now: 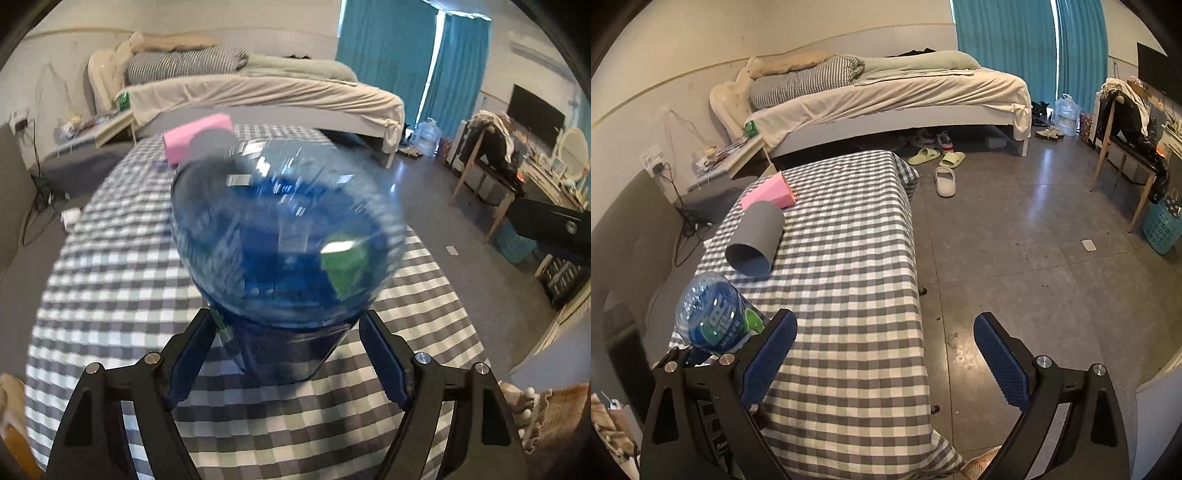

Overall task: Flip cup upside down
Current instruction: 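Lower the upright bottle onto the table beside the gray tube and open the left tool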

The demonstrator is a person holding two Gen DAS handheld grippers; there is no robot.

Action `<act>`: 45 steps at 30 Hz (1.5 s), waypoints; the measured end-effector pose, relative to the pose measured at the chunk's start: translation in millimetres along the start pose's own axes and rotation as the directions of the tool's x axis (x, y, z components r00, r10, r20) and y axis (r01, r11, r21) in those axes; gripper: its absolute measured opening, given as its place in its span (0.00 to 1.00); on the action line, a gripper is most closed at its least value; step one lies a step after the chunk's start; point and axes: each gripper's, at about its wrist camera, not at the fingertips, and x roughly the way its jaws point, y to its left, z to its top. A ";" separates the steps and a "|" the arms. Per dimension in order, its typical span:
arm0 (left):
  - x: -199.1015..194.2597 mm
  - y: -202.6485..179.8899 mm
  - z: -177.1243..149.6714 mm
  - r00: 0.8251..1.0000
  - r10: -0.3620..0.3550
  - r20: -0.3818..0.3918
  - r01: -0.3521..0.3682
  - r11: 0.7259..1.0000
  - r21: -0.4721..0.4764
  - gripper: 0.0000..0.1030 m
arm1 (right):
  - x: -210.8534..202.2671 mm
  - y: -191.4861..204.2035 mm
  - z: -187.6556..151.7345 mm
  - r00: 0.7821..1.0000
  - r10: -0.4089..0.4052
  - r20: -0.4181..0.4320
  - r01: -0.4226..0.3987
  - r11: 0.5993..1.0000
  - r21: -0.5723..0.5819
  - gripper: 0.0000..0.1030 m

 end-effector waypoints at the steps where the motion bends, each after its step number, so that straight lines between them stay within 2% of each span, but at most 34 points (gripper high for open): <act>1: 2.6 1.8 -1.3 1.000 0.010 -0.004 -0.010 1.000 -0.013 0.71 | 0.9 -0.4 -1.0 1.000 -0.003 -0.004 0.003 1.000 -0.002 0.94; 5: 9.4 8.2 2.3 1.000 -0.006 -0.010 0.005 0.999 -0.046 0.70 | 7.8 -7.0 -0.8 1.000 -0.011 -0.023 0.012 1.000 0.011 0.94; 9: 18.7 8.2 9.4 1.000 0.001 -0.006 -0.001 1.000 -0.016 0.70 | 14.2 -10.0 1.5 0.999 -0.001 -0.036 0.002 1.000 0.023 0.94; 13: 32.6 10.2 23.4 0.999 -0.010 -0.049 0.008 0.999 -0.046 0.70 | 20.2 -9.1 4.2 0.999 0.005 -0.045 -0.005 1.000 0.016 0.94; 16: 36.7 10.6 27.8 0.999 -0.007 -0.052 0.005 0.999 -0.040 0.70 | 23.7 -7.8 5.1 0.999 0.006 -0.049 -0.006 1.000 0.008 0.94; 20: 32.4 6.6 21.9 0.997 -0.048 -0.062 0.048 0.999 -0.006 0.78 | 27.9 -9.0 8.2 0.999 0.007 -0.050 -0.006 1.000 0.019 0.94; 24: 19.5 -3.6 5.3 0.995 -0.033 -0.090 0.039 0.997 0.064 0.78 | 23.8 -5.0 12.6 0.999 0.032 -0.017 -0.031 0.999 0.040 0.94; 28: -0.8 -2.3 -10.9 0.994 -0.037 -0.098 0.043 0.997 0.062 0.78 | 17.5 4.0 10.4 1.000 0.028 0.006 -0.028 1.000 0.012 0.94; 31: -20.8 7.7 -15.5 0.997 -0.018 -0.072 0.019 1.000 0.012 0.78 | 4.7 9.3 5.5 0.999 0.033 0.036 -0.033 0.999 -0.002 0.94; 36: -69.0 28.7 -8.7 0.999 0.022 0.044 -0.018 0.997 -0.078 0.78 | -27.1 17.7 -9.8 0.994 0.024 0.109 -0.019 0.999 -0.047 0.94; 40: -109.0 41.4 -2.3 0.985 0.081 0.152 -0.067 0.993 -0.097 0.78 | -49.2 23.4 -22.0 0.987 0.028 0.158 -0.018 0.998 -0.061 0.94; 45: -147.1 48.6 6.1 0.955 0.149 0.255 -0.127 0.987 -0.101 0.78 | -71.3 36.4 -37.0 0.973 0.035 0.228 -0.012 0.995 -0.103 0.94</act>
